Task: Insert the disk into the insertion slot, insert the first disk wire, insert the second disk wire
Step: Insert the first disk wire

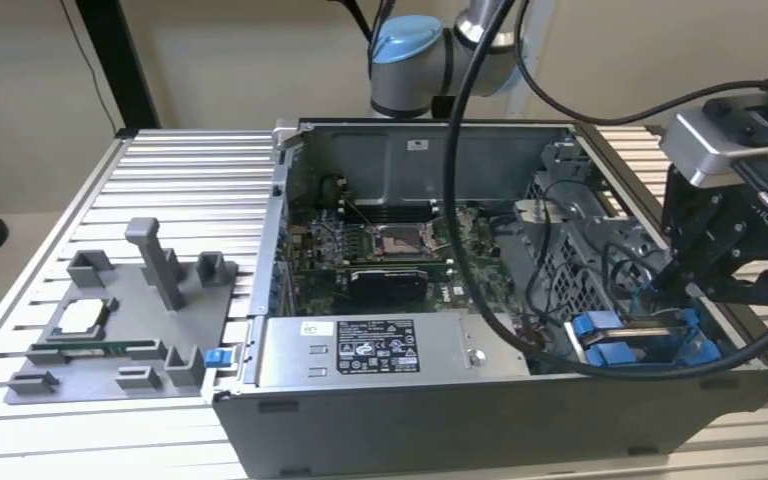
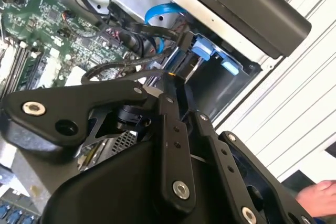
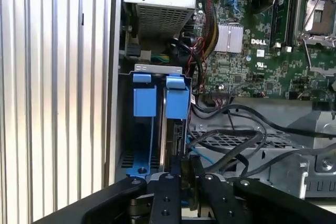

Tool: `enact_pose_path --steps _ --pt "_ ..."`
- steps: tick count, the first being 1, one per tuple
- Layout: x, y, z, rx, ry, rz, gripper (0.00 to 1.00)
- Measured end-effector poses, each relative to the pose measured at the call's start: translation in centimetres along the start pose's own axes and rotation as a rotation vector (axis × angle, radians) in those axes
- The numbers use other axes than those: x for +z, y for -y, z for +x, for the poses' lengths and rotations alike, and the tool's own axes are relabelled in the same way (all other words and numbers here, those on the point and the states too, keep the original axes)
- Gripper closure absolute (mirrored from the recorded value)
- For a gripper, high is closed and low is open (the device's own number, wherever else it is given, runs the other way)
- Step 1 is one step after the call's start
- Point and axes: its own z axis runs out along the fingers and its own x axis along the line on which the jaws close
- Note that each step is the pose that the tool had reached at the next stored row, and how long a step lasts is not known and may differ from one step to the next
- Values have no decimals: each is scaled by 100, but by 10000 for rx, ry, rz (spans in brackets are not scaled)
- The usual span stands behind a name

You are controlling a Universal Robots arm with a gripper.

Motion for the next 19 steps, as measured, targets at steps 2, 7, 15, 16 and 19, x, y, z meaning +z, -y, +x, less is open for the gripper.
enact_pose_path --steps 2,7,15,16,19 --pt "37 0 4 -2 -1 3 100" --pt "108 6 4 -57 4 48 100" --pt "199 27 -25 -338 0 181 100" --pt "209 30 -24 -354 -1 212 100" --pt "216 45 -23 -371 -7 239 100"
